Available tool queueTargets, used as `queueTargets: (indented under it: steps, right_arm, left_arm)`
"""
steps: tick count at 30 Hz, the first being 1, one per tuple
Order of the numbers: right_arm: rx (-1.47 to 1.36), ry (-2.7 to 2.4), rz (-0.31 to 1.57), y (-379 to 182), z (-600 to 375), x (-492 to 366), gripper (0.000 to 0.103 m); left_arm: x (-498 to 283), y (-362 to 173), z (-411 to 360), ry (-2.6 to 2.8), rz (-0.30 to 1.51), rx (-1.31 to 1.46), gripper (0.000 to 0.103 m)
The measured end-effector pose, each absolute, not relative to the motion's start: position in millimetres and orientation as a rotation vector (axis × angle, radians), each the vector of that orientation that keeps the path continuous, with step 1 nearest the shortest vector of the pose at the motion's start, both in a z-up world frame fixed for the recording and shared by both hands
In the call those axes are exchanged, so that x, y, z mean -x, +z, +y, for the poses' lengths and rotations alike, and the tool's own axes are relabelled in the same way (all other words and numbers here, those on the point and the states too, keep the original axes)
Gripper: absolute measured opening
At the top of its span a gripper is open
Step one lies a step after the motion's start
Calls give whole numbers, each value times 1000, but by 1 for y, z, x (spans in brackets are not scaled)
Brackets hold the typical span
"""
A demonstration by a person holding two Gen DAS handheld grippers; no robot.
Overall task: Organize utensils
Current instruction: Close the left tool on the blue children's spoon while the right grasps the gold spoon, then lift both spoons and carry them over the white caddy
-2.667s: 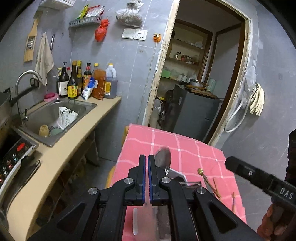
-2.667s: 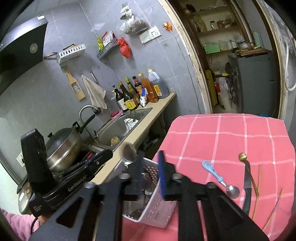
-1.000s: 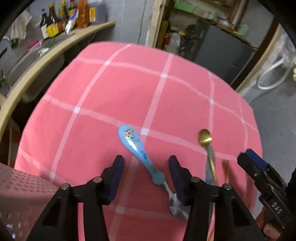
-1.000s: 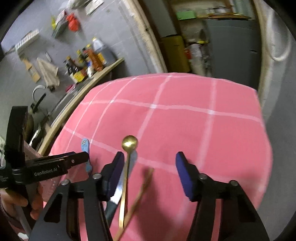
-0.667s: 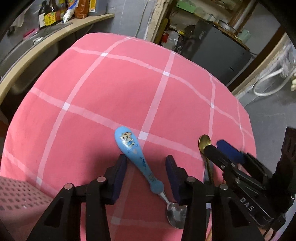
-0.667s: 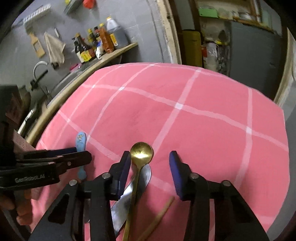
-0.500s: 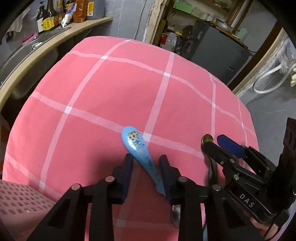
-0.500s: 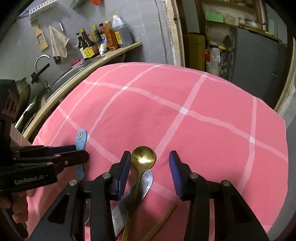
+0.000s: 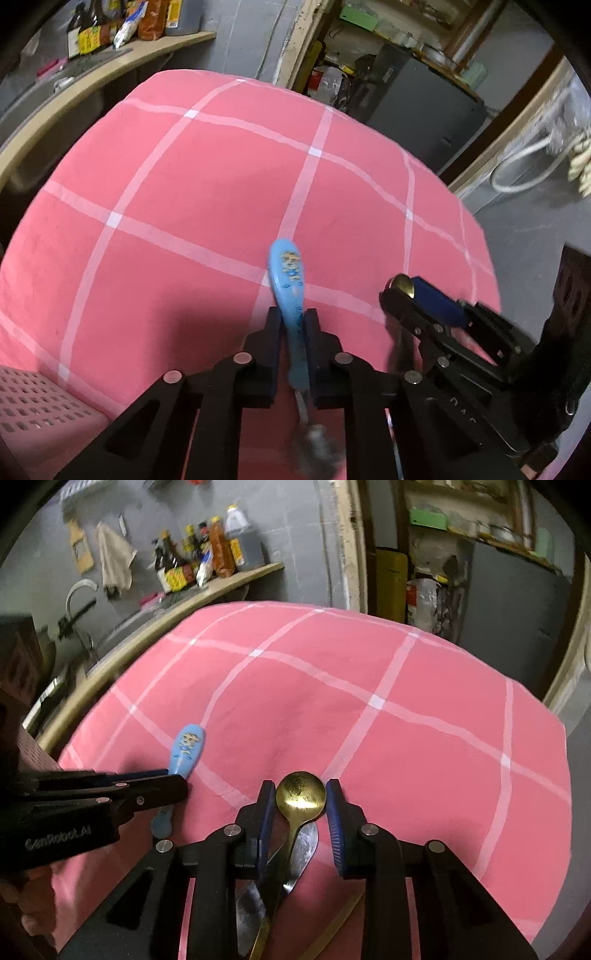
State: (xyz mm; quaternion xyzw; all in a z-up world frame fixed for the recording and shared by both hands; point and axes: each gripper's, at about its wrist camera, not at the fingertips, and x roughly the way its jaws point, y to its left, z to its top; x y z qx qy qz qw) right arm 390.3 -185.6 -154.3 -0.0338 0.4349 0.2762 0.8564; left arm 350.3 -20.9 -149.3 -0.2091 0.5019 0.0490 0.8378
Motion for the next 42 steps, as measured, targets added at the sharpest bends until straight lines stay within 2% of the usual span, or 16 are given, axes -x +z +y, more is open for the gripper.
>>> queueTargets:
  steps: [13,26,27,32,42]
  right_arm:
    - [-104,504,698,-108,-242,-353,25]
    - [-128,419,576,-61,-250,-318,24]
    - [-128,414,566,-55,-251,-315,5]
    - [-100,399,557,-37,-241,-309,2]
    - [-103,375,572,-42,-228,-286,2]
  left_arm:
    - [-328,-107,-42,3,916,380,9]
    - [-308,-58,-46,-46,774,327,8]
    - [-305,-53,-44,-50,762,325,8]
    - [-296,-33,-37,-71,720,321,8]
    - [-280,-28,-25,-90,718,326,8]
